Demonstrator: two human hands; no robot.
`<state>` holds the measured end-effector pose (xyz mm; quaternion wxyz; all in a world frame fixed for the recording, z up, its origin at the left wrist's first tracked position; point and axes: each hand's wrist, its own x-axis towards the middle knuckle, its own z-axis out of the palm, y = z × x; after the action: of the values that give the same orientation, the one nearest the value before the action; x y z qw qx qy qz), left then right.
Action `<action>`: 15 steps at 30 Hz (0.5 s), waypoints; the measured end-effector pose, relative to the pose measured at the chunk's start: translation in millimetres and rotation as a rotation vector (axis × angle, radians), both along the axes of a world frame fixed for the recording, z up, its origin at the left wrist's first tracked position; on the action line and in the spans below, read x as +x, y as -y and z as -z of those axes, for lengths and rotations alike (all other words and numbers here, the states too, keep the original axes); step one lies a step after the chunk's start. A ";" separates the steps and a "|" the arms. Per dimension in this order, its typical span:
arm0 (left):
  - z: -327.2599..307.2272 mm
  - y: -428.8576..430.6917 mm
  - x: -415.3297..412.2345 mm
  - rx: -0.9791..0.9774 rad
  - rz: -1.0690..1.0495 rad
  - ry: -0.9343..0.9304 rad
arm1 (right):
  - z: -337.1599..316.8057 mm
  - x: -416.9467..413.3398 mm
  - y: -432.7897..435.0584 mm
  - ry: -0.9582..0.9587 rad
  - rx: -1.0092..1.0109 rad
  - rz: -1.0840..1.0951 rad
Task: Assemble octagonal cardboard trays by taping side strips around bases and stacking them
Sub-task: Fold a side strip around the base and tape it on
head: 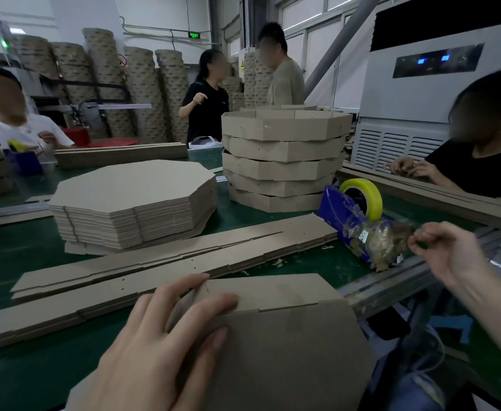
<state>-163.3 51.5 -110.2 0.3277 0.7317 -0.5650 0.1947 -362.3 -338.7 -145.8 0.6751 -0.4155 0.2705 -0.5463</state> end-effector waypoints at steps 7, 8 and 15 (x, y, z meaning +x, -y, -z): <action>-1.3 -0.9 1.2 -0.001 0.000 0.015 | 12.9 -17.0 1.9 -0.718 -0.286 0.194; -0.8 -1.4 1.8 -0.006 -0.010 0.016 | 12.6 -22.6 0.9 -0.974 -0.352 0.237; 4.8 -6.2 -5.2 0.033 -0.014 -0.058 | -22.9 -23.8 -47.8 -1.212 -0.666 0.401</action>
<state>-168.5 57.7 -115.0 0.3306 0.7464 -0.5532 0.1663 -386.1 -290.9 -122.8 0.1305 -0.7716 0.4878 -0.3868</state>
